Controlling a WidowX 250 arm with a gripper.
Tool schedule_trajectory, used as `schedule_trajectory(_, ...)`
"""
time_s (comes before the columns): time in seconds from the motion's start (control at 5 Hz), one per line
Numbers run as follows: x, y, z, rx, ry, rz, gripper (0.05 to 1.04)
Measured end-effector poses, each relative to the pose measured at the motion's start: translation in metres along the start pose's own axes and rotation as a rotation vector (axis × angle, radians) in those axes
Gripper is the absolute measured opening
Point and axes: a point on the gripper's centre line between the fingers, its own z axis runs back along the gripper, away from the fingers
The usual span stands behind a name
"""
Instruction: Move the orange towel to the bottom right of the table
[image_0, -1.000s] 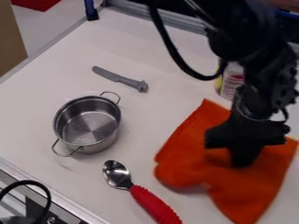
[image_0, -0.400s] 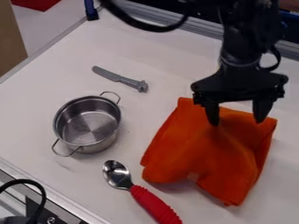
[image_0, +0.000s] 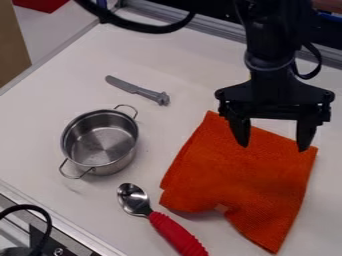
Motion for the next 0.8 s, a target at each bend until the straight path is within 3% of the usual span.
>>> schedule_trajectory(0.2, 0.009, 0.008, 0.004, 0.063, -0.04, 0.042, 0.998)
schedule_trajectory(0.4, 0.029, 0.037, 0.002, 0.2, -0.144, 0.036, 0.998)
schedule_trajectory(0.6, 0.056, 0.077, 0.003, 0.288, -0.22, 0.036, 0.998)
schedule_trajectory(0.8, 0.072, 0.114, 0.001, 0.332, -0.252, -0.038, 0.998)
